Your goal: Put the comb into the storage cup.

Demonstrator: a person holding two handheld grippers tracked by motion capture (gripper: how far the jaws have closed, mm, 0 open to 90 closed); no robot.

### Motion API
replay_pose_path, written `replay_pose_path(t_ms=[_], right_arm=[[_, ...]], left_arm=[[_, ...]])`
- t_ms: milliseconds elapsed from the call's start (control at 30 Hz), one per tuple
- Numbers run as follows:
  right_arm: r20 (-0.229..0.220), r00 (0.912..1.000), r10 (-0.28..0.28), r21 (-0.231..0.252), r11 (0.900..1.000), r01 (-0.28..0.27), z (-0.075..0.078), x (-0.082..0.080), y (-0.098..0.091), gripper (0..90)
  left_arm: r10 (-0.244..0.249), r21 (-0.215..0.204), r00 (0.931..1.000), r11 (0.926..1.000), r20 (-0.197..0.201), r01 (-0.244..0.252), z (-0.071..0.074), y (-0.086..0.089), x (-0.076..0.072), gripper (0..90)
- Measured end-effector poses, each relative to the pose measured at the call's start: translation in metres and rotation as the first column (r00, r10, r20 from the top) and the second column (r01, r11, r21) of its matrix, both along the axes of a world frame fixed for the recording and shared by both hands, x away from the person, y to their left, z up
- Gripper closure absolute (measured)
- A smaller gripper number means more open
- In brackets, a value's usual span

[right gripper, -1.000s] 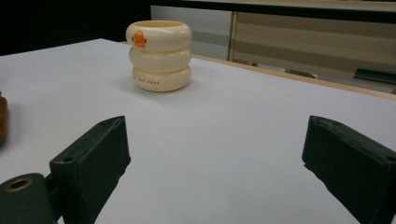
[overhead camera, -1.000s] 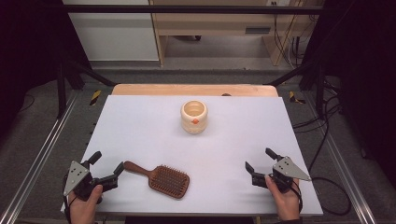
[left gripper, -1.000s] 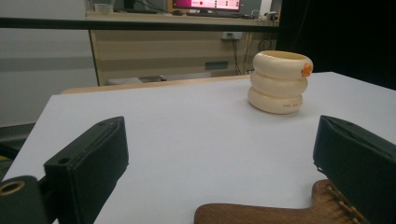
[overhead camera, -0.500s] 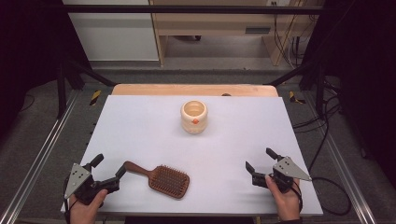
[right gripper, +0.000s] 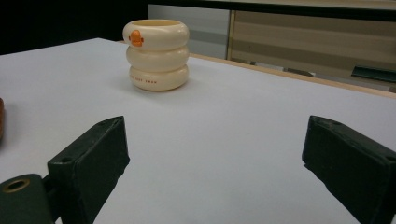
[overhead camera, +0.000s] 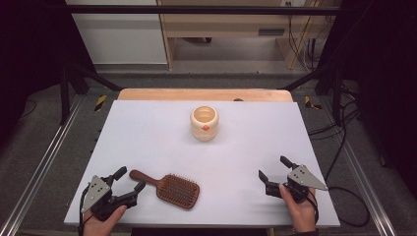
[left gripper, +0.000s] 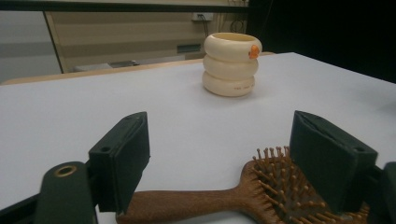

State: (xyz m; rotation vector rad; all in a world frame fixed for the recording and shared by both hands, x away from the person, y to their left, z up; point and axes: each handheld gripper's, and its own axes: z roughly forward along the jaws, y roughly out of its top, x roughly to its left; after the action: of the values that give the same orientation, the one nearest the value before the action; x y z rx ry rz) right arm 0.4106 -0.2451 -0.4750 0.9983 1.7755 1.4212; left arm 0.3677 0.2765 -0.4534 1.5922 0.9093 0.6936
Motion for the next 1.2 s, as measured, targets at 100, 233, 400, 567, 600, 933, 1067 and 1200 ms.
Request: replay_pose_path(t_ms=[100,233,400,567,600,933,1067,1200], right_arm=[[-0.001,1.0,-0.001,-0.001,1.0,0.001,0.0,0.0,0.0,7.3],[-0.002,1.0,-0.001,-0.002,1.0,0.001,0.0,0.0,0.0,7.3],[-0.003,1.0,-0.002,-0.002,1.0,0.002,0.0,0.0,0.0,7.3],[-0.005,1.0,-0.002,-0.005,1.0,0.002,-0.001,0.0,0.0,7.3],[-0.005,1.0,-0.002,-0.006,1.0,0.002,-0.001,0.0,0.0,7.3],[-0.007,1.0,0.002,-0.01,0.9999,-0.002,-0.001,0.001,0.001,7.3],[-0.008,1.0,0.002,-0.01,0.9999,-0.002,-0.001,0.001,0.001,7.2],[-0.008,1.0,0.001,-0.011,0.9999,-0.001,-0.001,0.001,0.001,7.2]], left_arm=[[-0.025,0.014,0.9996,0.9996,-0.013,0.026,0.0,-0.003,-0.001,31.5],[-0.059,0.041,0.9975,0.9973,-0.039,0.061,-0.001,-0.01,-0.003,45.7],[-0.115,0.071,0.9906,0.9902,-0.074,0.12,-0.002,-0.022,-0.007,64.2],[-0.166,0.092,0.9804,0.9801,-0.107,0.176,-0.003,-0.034,-0.01,79.5],[-0.178,0.095,0.9769,0.9772,-0.117,0.19,-0.004,-0.037,-0.01,81.4],[-0.288,0.132,0.9369,0.9392,-0.198,0.317,-0.013,-0.064,-0.016,90.0],[-0.309,0.147,0.9238,0.9269,-0.226,0.346,-0.017,-0.071,-0.017,90.0],[-0.339,0.164,0.9026,0.9067,-0.265,0.389,-0.02,-0.08,-0.018,90.0]])
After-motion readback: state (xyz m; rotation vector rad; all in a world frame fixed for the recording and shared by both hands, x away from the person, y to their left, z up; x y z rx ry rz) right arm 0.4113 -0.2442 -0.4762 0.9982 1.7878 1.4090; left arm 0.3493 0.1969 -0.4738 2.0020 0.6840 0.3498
